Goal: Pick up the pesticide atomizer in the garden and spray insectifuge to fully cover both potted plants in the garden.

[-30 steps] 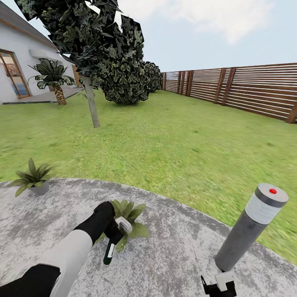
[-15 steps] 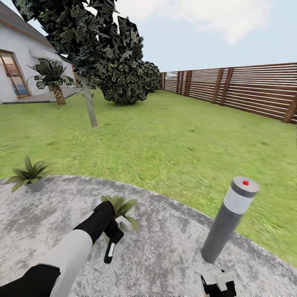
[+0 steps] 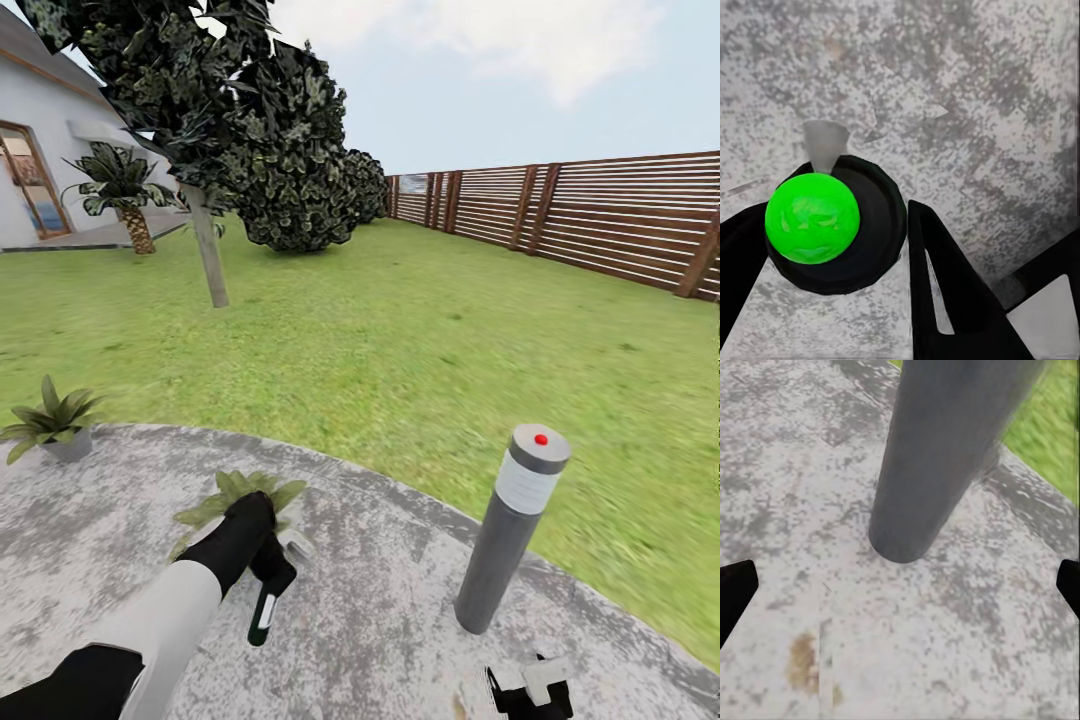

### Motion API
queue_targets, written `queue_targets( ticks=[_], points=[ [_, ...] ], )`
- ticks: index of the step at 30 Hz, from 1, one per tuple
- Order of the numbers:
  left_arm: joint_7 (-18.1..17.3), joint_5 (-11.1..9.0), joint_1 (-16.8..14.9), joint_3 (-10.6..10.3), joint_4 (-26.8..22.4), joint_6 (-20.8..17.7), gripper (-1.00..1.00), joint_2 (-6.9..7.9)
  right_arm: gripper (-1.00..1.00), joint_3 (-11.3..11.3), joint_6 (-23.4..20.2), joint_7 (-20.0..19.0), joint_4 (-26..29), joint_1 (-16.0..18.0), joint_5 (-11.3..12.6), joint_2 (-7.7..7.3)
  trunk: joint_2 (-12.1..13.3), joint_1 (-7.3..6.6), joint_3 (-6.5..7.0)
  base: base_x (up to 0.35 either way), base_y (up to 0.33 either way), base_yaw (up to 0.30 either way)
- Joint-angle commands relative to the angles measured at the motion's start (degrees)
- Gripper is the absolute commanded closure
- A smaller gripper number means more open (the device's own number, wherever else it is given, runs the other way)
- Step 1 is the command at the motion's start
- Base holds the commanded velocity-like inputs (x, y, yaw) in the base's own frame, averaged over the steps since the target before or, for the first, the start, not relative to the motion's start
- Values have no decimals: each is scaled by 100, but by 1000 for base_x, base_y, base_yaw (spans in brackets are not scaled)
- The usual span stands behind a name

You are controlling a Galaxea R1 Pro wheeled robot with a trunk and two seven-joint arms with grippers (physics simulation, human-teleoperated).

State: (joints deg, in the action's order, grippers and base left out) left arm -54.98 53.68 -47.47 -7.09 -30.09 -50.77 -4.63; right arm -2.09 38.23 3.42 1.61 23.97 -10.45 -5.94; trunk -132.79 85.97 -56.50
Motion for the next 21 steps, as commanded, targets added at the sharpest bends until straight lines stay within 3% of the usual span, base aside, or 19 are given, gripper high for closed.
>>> queue_targets(
  ticks=[1, 3, 4, 5, 7, 8, 9, 12, 13, 17, 21],
  points=[
    [-57, 42, 67, -3, -7, -15, 100, 37, -100, -17, 9, 36, -3, 3, -37, -2, -3, -1, -5, 0, -274, 0],
    [-57, 20, 231, 4, -28, 7, 100, 123, -100, -17, 9, 36, -3, 3, -37, -3, -3, -1, -5, 0, -274, 0],
    [-54, -46, 492, 161, -52, 101, 100, 194, -100, -19, 9, 36, -6, 3, -37, -3, -3, -1, -5, 0, -274, 0],
    [-52, -54, 548, 242, -57, 178, 100, 199, -100, -20, 9, 36, -8, 3, -37, -5, -3, -1, -5, 0, -274, 0],
    [-47, -58, 643, 568, -44, 513, 100, 216, -100, -15, 10, 36, -11, 3, -37, -16, -3, -1, -5, 0, -274, 0],
    [-2, -69, 680, 969, 0, 814, 100, 391, -100, -12, 9, 36, -12, 3, -37, -20, -3, -1, -5, 0, -274, 0],
    [41, -77, 710, 1023, 4, 878, 100, 414, -100, -11, 9, 36, -12, 3, -37, -21, -3, -1, -5, 0, -274, 0],
    [411, -172, 912, 1286, 5, 1279, 100, 440, -100, -11, 10, 36, -12, 3, -37, -21, -3, -1, -5, 0, -274, 0],
    [700, -250, 981, 1422, 14, 1493, 100, 438, -100, -11, 12, 36, -12, 3, -37, -21, -3, -1, -5, 0, -274, 0],
    [1374, -546, 1181, 1677, 185, 1915, 100, 437, -100, -11, 13, 36, -12, 3, -37, -21, -3, -1, -5, 0, -274, 0],
    [1674, -908, 1322, 1737, 457, 2320, 100, 437, -100, -11, 10, 36, -12, 2, -37, -21, -3, -1, -5, 0, -274, 0]
  ],
)
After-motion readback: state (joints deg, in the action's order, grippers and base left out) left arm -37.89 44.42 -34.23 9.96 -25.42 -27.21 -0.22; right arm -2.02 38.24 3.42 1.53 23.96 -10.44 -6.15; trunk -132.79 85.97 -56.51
